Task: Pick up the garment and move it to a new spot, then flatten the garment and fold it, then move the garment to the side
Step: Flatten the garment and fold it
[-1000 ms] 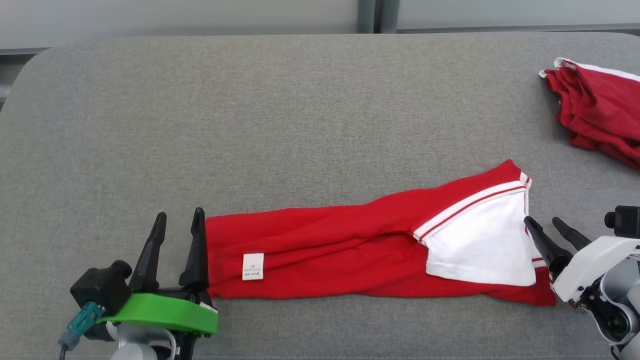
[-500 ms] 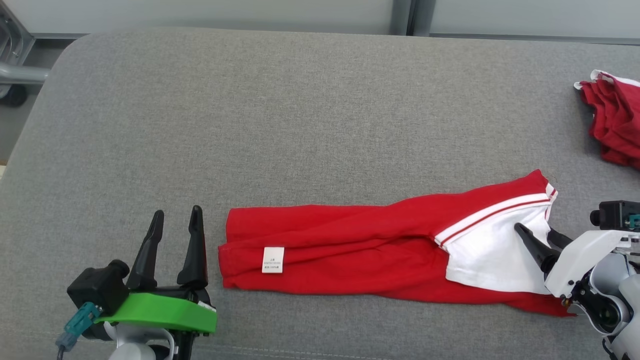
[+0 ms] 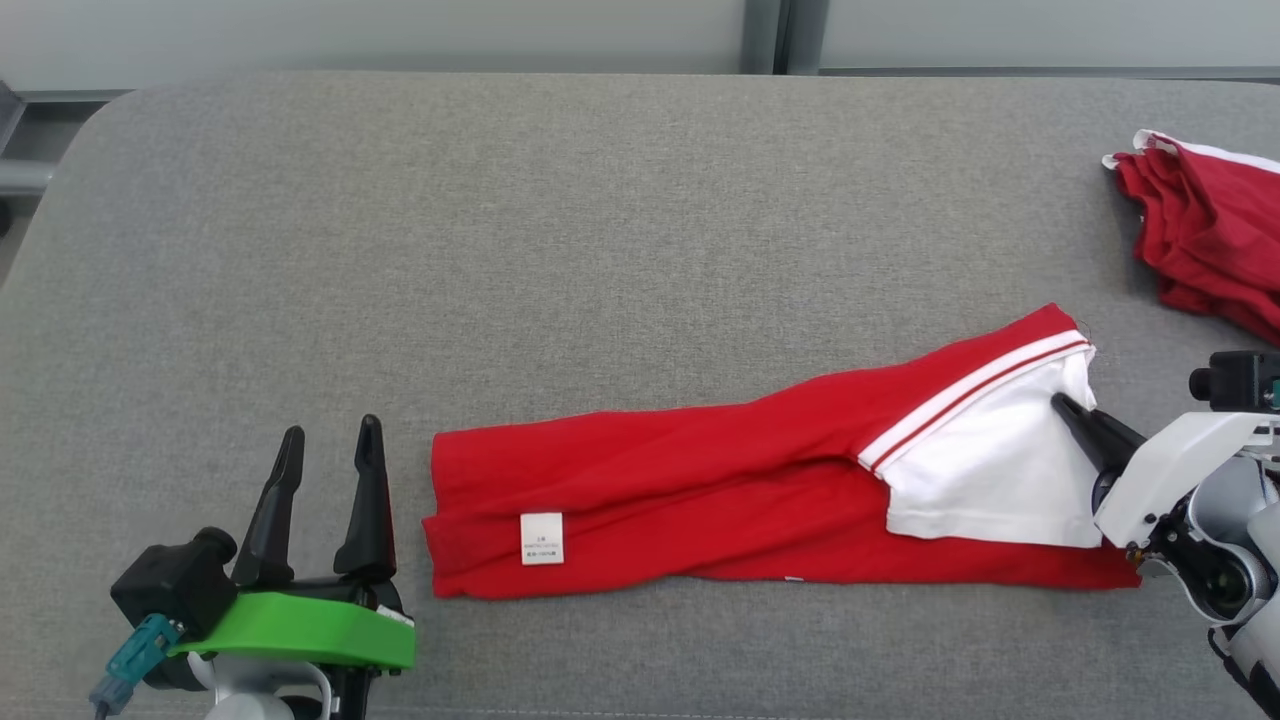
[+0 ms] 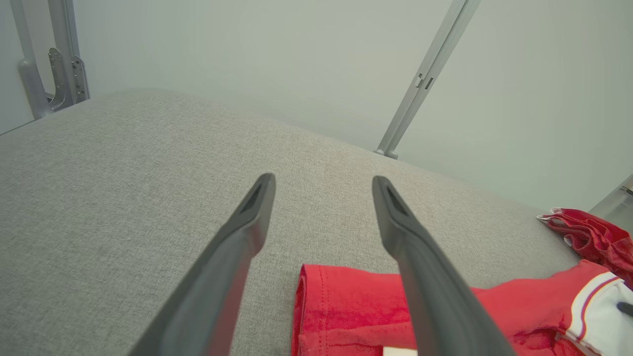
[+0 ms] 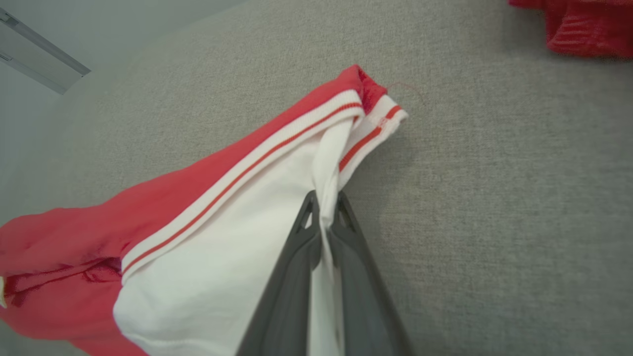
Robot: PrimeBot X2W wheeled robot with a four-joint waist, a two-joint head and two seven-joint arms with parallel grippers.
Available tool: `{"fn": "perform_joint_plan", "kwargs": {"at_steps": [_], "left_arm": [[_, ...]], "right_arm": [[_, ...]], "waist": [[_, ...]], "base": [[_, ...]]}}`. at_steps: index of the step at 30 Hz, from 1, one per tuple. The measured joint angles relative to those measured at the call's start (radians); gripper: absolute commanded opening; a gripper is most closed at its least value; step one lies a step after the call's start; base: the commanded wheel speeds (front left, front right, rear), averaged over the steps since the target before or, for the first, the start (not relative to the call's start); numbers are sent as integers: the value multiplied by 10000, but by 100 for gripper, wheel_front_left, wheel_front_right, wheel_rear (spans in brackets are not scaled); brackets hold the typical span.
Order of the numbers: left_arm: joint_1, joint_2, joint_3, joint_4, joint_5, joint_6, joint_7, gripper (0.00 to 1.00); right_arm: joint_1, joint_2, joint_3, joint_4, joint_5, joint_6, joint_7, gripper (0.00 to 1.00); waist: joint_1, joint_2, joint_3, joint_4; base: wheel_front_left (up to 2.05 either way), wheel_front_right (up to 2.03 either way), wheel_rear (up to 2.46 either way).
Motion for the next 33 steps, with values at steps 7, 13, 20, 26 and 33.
{"fn": "perform_joint_plan", "kwargs": {"at_steps": [7, 13, 20, 26, 33], "left_arm": [[34, 2, 109, -128, 0, 35, 0, 100], [63, 4, 151, -274, 2, 77, 0, 100], [83, -17, -23, -299, 73, 77, 0, 100], [83, -23, -46, -297, 73, 77, 0, 100], [83, -52, -71, -291, 75, 77, -2, 100]], "right_arm": [[-183, -604, -144, -104, 134, 10, 2, 0], [-477, -1313, -403, -190, 136, 10, 13, 0], [-609, -1860, -583, -364, 148, 10, 100, 0], [-750, -2006, -533, -807, 259, 10, 105, 0], [-802, -1852, 349, -2123, 437, 10, 454, 0]], "waist": [[0, 0, -53, -350], [0, 0, -56, -748], [0, 0, -13, -1057], [0, 0, -14, -1089], [0, 0, -29, -1048]], "base": [[0, 0, 0], [0, 0, 0], [0, 0, 0], [0, 0, 0], [0, 0, 0]]}}
